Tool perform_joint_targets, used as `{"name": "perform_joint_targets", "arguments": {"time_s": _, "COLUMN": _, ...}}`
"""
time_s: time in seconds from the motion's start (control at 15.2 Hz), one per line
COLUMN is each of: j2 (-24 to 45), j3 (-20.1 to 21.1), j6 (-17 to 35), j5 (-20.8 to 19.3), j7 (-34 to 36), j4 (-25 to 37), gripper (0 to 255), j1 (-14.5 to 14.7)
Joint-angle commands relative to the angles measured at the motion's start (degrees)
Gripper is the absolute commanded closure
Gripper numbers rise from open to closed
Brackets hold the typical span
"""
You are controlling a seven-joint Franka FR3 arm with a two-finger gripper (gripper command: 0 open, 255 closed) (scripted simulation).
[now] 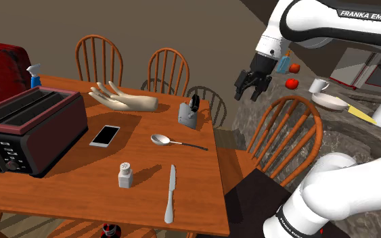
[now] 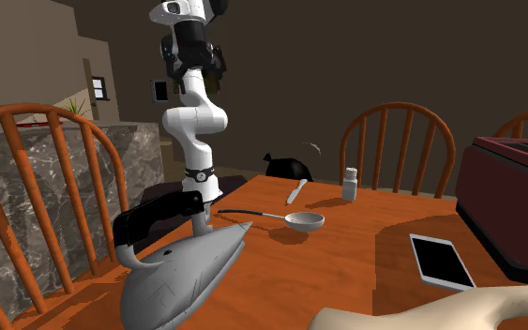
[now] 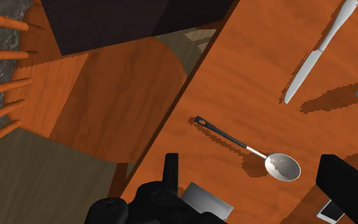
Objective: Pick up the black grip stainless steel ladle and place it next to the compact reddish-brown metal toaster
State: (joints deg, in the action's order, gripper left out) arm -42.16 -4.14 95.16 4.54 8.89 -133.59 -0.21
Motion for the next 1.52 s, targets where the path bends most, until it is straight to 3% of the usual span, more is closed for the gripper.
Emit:
{"name": "perform_joint_targets", "arguments": {"time_s": 0.0, "j2": 0.00, "j3": 0.00, "j6": 0.00, "j5": 0.00, "j7": 0.00, "j4": 0.00, "gripper": 0, "j1": 0.00}}
{"name": "perform_joint_targets", "arguments": {"time_s": 0.66, "j2": 15.28, "j3": 0.48, "j6": 18.21, "j5": -3.37, "j7": -16.41, "j4": -3.05, "gripper": 0, "j1": 6.63}}
{"name": "perform_joint_targets", "arguments": {"time_s": 1.45, "j2": 36.99, "j3": 3.32, "j6": 37.94, "j5": -8.51, "j7": -32.33, "j4": -0.43, "gripper": 0, "j1": 12.37}}
